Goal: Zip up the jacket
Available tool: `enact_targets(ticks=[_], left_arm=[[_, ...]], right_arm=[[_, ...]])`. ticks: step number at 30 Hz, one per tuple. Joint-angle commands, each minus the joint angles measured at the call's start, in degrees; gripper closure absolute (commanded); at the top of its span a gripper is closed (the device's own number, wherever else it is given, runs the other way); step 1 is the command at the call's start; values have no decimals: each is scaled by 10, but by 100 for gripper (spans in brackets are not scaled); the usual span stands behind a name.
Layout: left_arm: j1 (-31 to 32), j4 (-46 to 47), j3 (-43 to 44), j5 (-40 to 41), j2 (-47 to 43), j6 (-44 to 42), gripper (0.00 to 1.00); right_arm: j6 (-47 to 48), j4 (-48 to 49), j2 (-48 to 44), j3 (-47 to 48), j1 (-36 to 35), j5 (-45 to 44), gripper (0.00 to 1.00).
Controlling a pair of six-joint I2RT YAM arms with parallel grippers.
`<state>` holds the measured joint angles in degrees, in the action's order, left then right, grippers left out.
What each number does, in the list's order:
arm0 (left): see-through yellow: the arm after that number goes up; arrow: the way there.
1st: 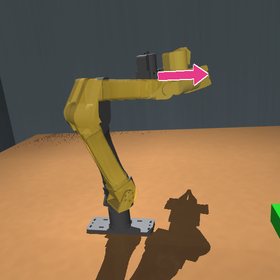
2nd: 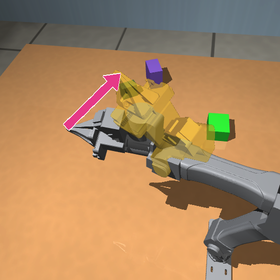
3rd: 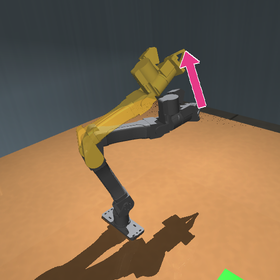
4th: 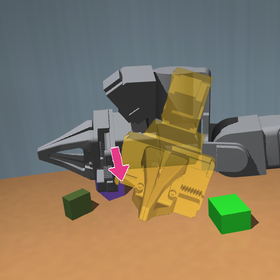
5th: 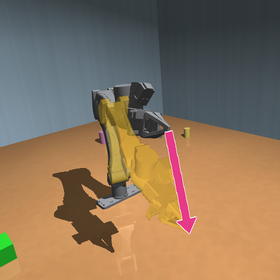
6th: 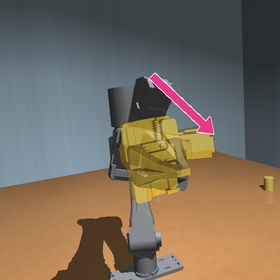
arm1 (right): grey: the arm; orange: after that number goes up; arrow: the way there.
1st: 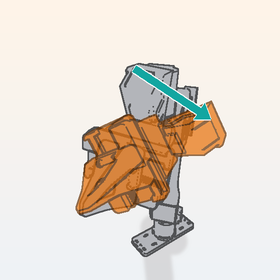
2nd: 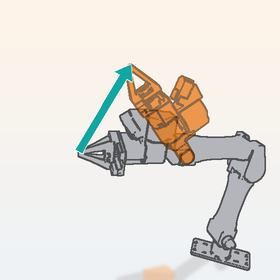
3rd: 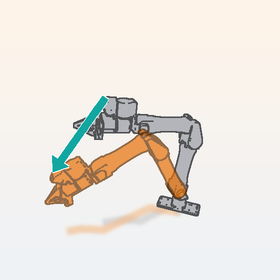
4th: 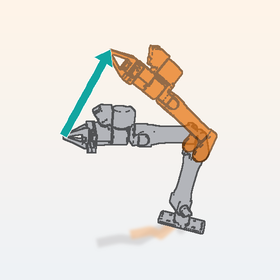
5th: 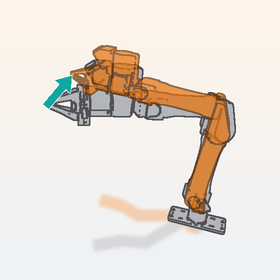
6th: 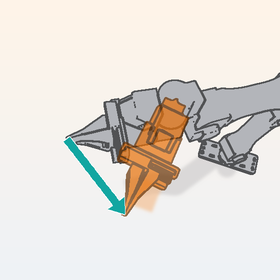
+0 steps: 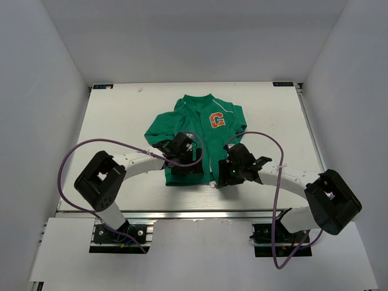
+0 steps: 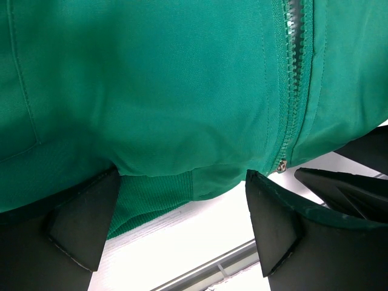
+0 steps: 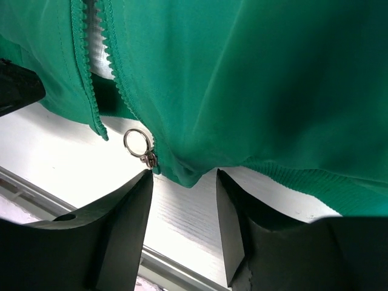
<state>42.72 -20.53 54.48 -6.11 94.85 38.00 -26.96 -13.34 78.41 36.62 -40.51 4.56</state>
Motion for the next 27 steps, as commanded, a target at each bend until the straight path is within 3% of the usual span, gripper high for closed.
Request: enact_targets(ticks=[1, 10, 23, 27], left_arm=[[3, -21, 9, 14, -18, 1, 6], [3, -15, 4, 12, -19, 1, 6], [3, -7, -11, 13, -27, 4, 7], [3, -12, -10, 20, -29, 7, 7]], right_arm=[[-13, 10, -2, 9, -1, -10, 48], [-71, -18, 16, 45, -56, -150, 43], [-109, -64, 96, 71, -87, -219, 43], [-126, -91, 119, 73, -97, -243, 52]])
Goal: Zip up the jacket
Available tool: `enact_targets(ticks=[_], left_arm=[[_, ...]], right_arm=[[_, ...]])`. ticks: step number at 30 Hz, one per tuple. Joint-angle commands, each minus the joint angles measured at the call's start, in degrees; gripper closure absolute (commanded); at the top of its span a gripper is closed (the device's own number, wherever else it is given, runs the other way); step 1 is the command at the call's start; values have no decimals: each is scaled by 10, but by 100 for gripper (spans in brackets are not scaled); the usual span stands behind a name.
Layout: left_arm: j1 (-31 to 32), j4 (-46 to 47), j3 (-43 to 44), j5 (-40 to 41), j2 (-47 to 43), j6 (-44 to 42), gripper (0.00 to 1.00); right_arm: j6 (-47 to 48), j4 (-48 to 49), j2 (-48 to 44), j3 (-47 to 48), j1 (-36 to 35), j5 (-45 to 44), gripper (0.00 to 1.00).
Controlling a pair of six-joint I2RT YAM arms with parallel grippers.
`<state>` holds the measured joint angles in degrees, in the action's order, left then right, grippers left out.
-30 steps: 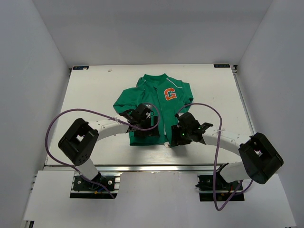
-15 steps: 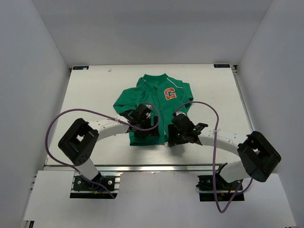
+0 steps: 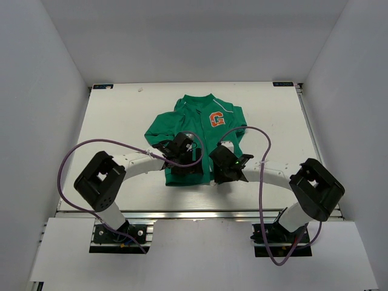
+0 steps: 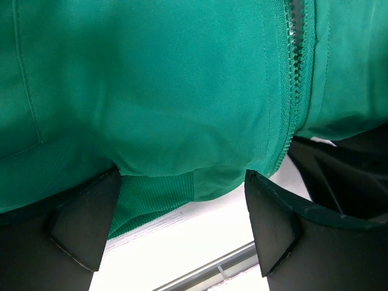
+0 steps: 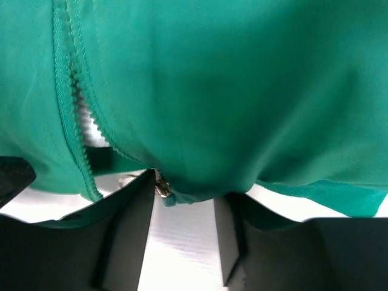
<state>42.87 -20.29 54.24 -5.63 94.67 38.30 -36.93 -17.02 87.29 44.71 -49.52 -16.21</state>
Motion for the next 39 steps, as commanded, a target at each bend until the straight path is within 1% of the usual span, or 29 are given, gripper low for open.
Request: enact_targets(ticks=[1, 2, 3, 5, 6, 8, 9, 12, 17, 21, 23, 25, 27, 29, 30, 35, 39], left_arm=[[2, -16, -7, 17, -28, 4, 7], [2, -17, -5, 18, -30, 4, 7], [3, -18, -4, 19, -30, 4, 7], [2, -19, -2, 22, -29, 4, 7], [3, -21, -1, 24, -28, 4, 7], [2, -25, 2, 26, -27, 4, 7], [2, -26, 3, 27, -25, 4, 8], [2, -29, 5, 30, -27, 4, 8], [3, -33, 6, 31, -30, 2, 8], [2, -38, 7, 34, -36, 0, 8], [2, -40, 7, 37, -38, -2, 8], [2, -43, 8, 38, -40, -2, 8], [2, -43, 8, 40, -41, -3, 8], [2, -45, 8, 40, -41, -3, 8], [3, -45, 9, 39, -41, -3, 8], [2, -44, 9, 37, -41, -5, 8], [2, -43, 8, 37, -42, -6, 8]], right_arm=[[-27, -57, 33, -9, -8, -38, 55], [-30, -57, 34, -10, -10, -38, 58], [-31, -56, 33, -16, -10, -37, 63], [-27, -46, 25, -22, -10, -29, 70], [-17, -40, 13, -29, -11, -16, 79], [-7, -20, -1, -35, -11, -4, 80], [12, -11, -15, -38, -11, 13, 81], [35, 20, -45, -52, -11, 47, 81], [42, 36, -71, -62, -10, 56, 82], [52, 30, -71, -60, -10, 64, 62], [54, 27, -65, -59, -10, 64, 57], [54, 23, -60, -59, -10, 65, 55], [54, 25, -58, -60, -9, 65, 57], [53, 33, -62, -65, -8, 61, 64], [53, 37, -64, -66, -7, 64, 65], [53, 64, -77, -78, 2, 96, 60], [49, 66, -80, -80, 12, 110, 52]])
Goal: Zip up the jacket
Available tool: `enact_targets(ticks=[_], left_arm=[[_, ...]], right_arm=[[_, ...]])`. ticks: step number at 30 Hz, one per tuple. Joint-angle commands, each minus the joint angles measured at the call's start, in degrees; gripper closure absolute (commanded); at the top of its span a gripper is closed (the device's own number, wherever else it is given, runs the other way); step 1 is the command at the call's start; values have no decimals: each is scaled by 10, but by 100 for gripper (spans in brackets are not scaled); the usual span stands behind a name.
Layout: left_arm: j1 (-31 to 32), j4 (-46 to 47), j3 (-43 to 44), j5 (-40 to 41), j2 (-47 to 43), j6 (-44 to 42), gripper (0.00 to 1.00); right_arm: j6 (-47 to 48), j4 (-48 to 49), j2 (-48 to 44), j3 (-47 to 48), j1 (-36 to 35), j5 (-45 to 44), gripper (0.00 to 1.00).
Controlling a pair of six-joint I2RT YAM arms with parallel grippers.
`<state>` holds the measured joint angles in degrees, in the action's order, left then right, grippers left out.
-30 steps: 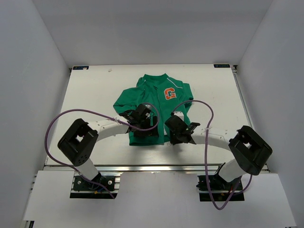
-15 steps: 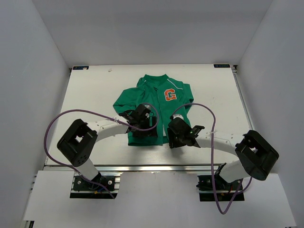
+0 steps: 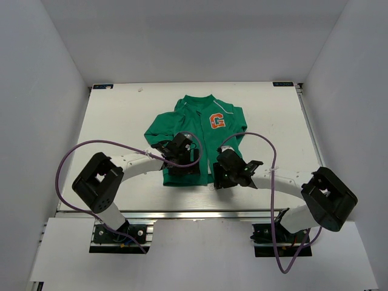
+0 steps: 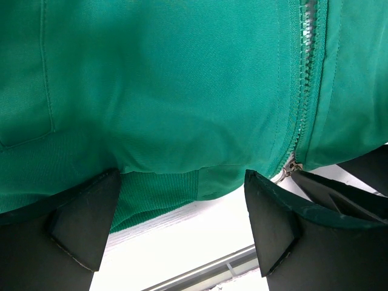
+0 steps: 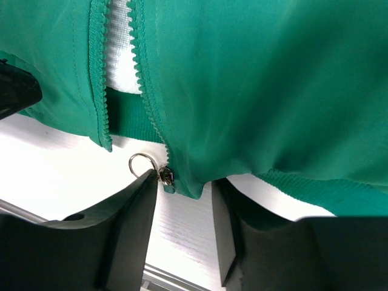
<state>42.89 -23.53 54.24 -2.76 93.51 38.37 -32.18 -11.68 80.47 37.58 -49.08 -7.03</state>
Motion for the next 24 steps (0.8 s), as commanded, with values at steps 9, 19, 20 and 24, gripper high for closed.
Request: enact_targets(ticks=[9, 19, 20, 24], left_arm=[[2, -11, 7, 5, -30, -8, 8], [2, -12, 10, 6, -27, -8, 8], [2, -12, 10, 7, -27, -8, 8], [3, -13, 9, 10, -33, -8, 8]], right_arm=[[-12, 18, -36, -19, 30, 30, 51], [-10, 6, -5, -8, 31, 5, 51], [-9, 6, 0, -8, 31, 6, 51], [-9, 9, 20, -8, 31, 2, 56]])
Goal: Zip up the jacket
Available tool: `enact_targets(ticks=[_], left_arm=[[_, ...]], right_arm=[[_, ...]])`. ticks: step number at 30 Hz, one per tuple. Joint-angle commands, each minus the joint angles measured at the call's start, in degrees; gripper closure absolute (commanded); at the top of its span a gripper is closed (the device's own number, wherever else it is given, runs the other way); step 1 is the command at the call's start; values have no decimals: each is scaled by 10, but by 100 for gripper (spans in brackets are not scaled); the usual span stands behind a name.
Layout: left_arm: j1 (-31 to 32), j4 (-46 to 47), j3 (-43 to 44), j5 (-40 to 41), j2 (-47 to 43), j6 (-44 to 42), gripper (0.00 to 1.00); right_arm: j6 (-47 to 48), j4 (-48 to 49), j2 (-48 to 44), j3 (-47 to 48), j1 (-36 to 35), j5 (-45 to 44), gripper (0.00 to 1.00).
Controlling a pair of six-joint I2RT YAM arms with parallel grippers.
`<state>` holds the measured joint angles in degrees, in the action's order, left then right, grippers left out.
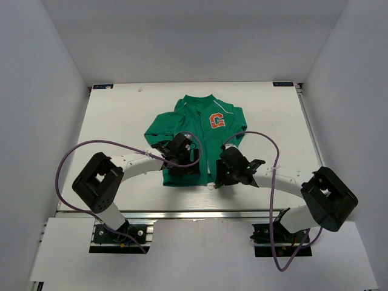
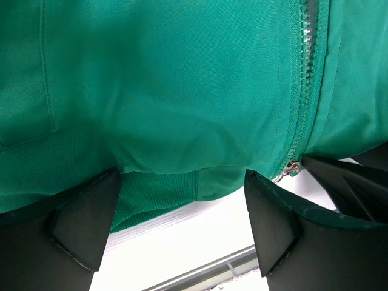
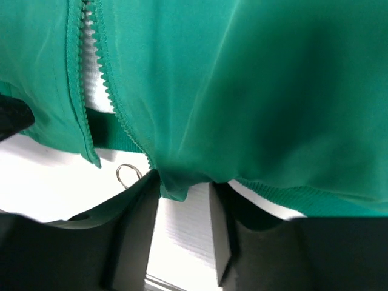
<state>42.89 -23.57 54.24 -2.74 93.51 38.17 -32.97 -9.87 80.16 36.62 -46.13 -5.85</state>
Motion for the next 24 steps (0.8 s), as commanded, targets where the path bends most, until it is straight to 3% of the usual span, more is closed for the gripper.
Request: enact_targets(ticks=[1, 7, 10, 11, 12, 16, 24], left_arm=[[3, -15, 9, 12, -33, -6, 8], [2, -27, 19, 18, -32, -5, 5], [3, -40, 27, 20, -35, -5, 4], [4, -43, 32, 20, -38, -5, 4], [5, -45, 33, 20, -44, -5, 4], [18, -64, 42, 39, -61, 1, 3], [57, -26, 24, 3, -59, 26, 4]], right_arm=[[2, -10, 25, 1, 2, -10, 57], [3, -25, 40, 9, -13, -29, 71], [-2, -40, 52, 22, -27, -45, 84], [-4, -44, 56, 25, -29, -47, 95], [-5, -45, 56, 28, -29, -45, 99], [-20, -39, 32, 17, -30, -47, 100], [-41, -2, -120, -29, -24, -50, 100]])
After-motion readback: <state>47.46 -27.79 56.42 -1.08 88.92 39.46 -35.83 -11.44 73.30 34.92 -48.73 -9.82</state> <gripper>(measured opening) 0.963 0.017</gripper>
